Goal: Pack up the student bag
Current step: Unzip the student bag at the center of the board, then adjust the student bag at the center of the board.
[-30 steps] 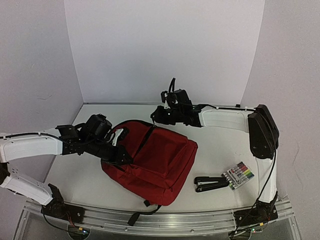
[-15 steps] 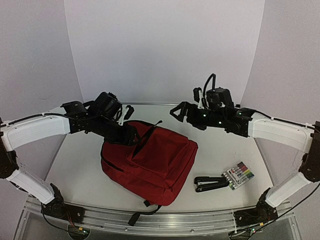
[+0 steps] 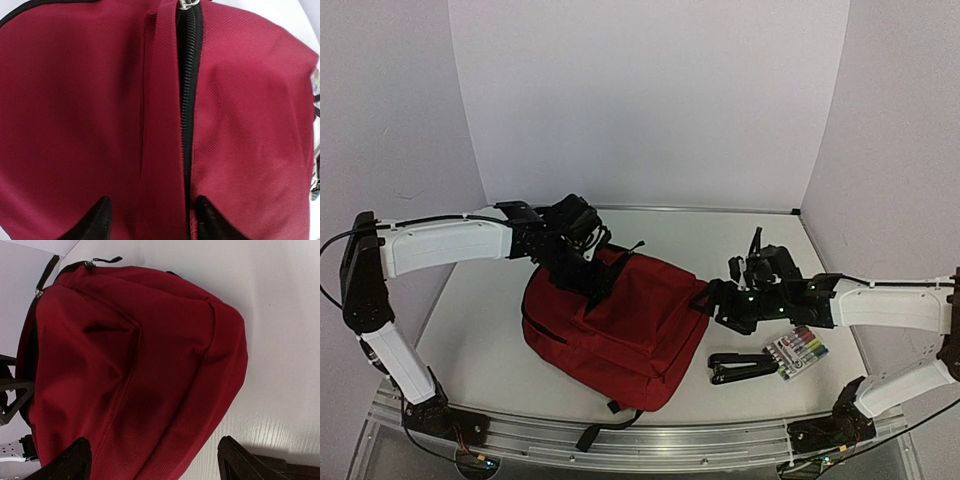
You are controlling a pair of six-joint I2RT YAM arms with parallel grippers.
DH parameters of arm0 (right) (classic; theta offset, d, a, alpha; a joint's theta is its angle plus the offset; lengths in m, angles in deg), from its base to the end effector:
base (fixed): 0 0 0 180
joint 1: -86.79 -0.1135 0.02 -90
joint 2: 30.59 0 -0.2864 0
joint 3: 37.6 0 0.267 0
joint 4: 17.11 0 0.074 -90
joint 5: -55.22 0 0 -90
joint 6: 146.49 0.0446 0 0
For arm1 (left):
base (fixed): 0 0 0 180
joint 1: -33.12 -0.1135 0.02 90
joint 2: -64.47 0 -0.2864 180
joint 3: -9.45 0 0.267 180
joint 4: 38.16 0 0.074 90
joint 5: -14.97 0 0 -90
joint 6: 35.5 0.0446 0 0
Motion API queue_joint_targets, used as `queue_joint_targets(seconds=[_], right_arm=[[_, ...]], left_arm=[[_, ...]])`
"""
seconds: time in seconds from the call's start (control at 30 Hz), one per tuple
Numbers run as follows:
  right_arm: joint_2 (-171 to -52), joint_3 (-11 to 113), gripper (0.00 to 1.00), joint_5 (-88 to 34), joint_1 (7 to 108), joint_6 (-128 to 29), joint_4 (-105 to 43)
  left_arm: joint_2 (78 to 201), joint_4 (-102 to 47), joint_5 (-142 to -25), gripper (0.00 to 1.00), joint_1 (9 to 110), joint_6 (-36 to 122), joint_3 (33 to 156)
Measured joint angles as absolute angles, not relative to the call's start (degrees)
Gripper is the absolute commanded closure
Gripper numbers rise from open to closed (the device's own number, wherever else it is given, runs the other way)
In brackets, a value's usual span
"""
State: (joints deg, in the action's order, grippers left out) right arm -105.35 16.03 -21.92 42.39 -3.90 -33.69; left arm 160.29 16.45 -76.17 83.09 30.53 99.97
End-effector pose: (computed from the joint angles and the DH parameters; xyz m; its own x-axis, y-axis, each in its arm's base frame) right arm 0.1979 0.2077 0.2217 -0.9072 0.1954 -0.3725 -0.1437 0.6883 0.7111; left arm 0.2401 -0.2872 0.2712 -0.8221 0.3472 -0.4511 0.4793 0.8498 -0.2194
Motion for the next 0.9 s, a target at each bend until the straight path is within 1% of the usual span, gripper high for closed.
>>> queue_joint_targets(seconds=[0.1, 0.2, 0.3, 0.33, 0.43, 0.47, 0.63, 0.77, 0.9], right_arm=[[-105.2, 15.5, 0.36, -21.1, 41.6, -2.5, -31.7], [-105.5, 14.6, 0.49, -20.2, 41.0, -1.7, -29.0], [-107.3, 14.4, 0.67, -19.7, 40.7, -0.7, -26.7], [-108.2, 14.4, 0.77, -19.5, 40.7, -1.0, -26.1], [-110.5, 14.6, 0.97, -19.5, 40.6, -0.6, -24.6], [-110.8, 15.1, 1.0, -19.7, 40.6, -0.5, -24.1], [-113.9, 18.8, 1.0, -21.3, 40.9, -3.0, -24.3], [-118.3, 23.7, 1.0, -21.0, 43.2, -6.5, -25.5], [-125.7, 32.9, 1.0, -20.0, 47.9, -11.8, -28.2]], left_arm=[[160.4, 17.0, -74.9, 0.69, 82.5, 30.1, 100.0], [159.8, 16.8, -74.6, 0.81, 81.5, 29.2, 99.5], [159.0, 16.8, -74.6, 0.92, 80.6, 28.8, 98.3], [158.7, 16.8, -74.6, 0.96, 80.4, 28.3, 97.9], [157.7, 16.7, -74.8, 1.0, 80.1, 27.7, 96.7], [157.3, 16.6, -74.8, 1.0, 80.0, 27.5, 96.3], [154.7, 16.2, -75.9, 1.0, 79.8, 26.4, 94.3], [153.3, 14.6, -78.6, 1.0, 79.6, 24.6, 93.1], [151.9, 11.2, -81.2, 1.0, 79.6, 21.5, 90.9]])
